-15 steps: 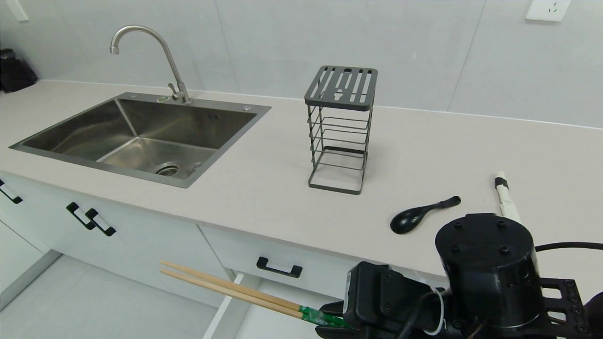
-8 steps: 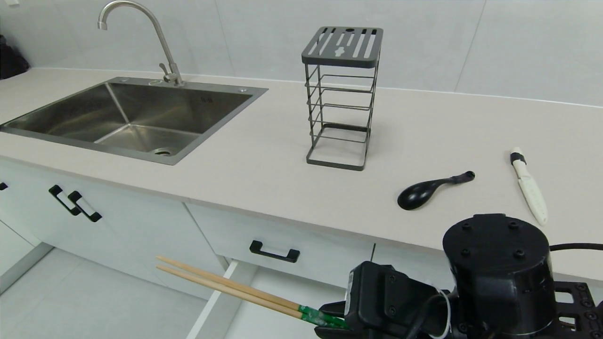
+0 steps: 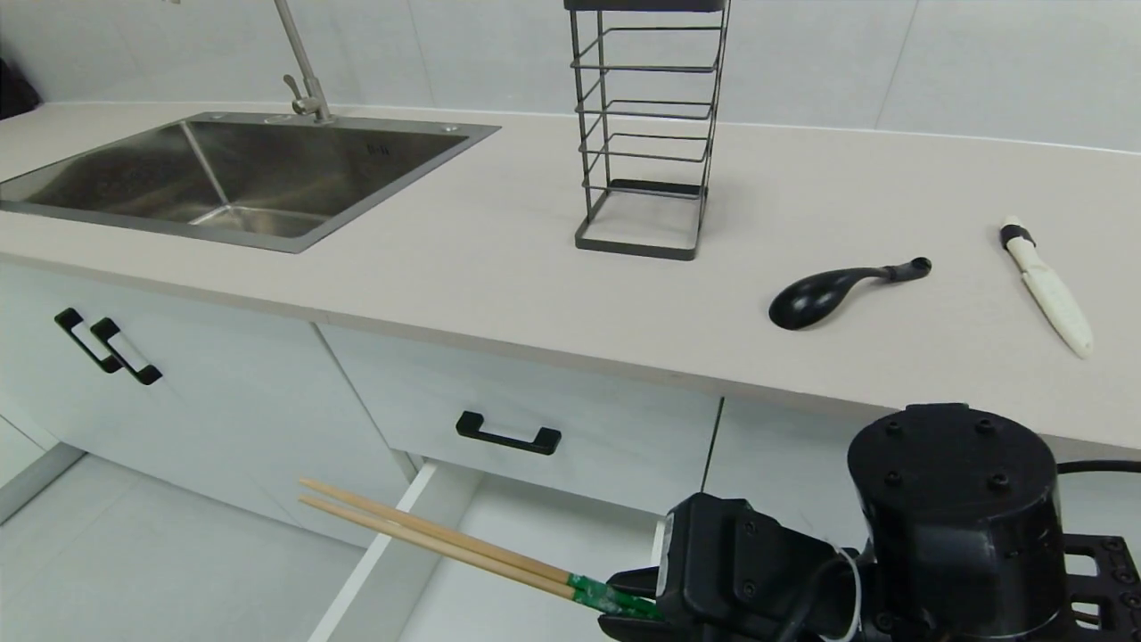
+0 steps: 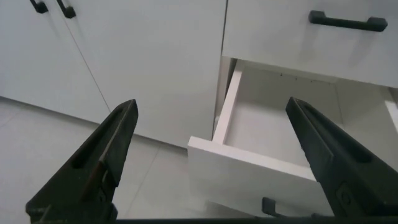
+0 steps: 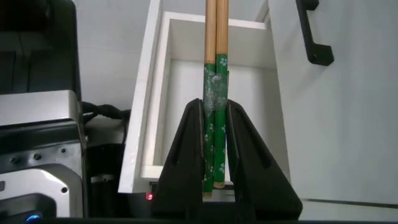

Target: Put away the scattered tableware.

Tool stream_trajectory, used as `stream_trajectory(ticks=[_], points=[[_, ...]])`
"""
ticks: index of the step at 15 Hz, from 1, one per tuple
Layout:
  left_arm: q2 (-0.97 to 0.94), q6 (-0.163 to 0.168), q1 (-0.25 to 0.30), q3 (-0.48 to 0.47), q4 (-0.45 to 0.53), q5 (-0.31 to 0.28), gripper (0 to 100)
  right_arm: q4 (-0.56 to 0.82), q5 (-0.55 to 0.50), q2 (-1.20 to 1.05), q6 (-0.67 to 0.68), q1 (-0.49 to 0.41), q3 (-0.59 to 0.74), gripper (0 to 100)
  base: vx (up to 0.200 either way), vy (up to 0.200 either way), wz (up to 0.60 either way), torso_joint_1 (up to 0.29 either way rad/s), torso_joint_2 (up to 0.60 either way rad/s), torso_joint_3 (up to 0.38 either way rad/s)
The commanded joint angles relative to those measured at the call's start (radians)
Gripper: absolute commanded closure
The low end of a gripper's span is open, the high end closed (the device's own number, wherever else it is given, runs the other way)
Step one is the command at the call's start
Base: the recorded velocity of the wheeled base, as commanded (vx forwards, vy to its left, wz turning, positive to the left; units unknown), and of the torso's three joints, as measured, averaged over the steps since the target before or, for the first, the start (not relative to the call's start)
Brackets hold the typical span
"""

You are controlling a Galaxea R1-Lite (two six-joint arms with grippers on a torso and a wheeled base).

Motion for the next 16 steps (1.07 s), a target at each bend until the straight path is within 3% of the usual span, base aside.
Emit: stream_trajectory(ticks=[1,5,8,12,16], points=[[0.000,-0.002,0.000,0.000,0.001,0.000,0,0.000,0.000,-0.002,-0.001,0.001,-0.003,100,0.000,0.000,0.00,-0.271,0.34,0.119],[0.000,0.000,0.000,0.000,0.001,0.001,0,0.085,-0.023,-0.071,-0.007,0.011,0.005,100,0.000,0.000,0.00,-0.254,0.33,0.121],[0.000,-0.002,0.000,0.000,0.001,0.001,0,0.450,-0.135,-0.183,-0.001,0.016,-0.119,100,0.000,0.000,0.00,-0.093,0.27,0.097],[0.000,0.000,0.000,0.000,0.001,0.001,0,0.356,-0.234,-0.026,0.033,0.085,-0.176,100,0.000,0.000,0.00,-0.007,0.12,0.028],[0.000,0.000,0.000,0.000,0.001,0.000,0,0.304,-0.250,0.123,0.157,0.090,-0.220,100,0.000,0.000,0.00,0.001,0.00,0.016]])
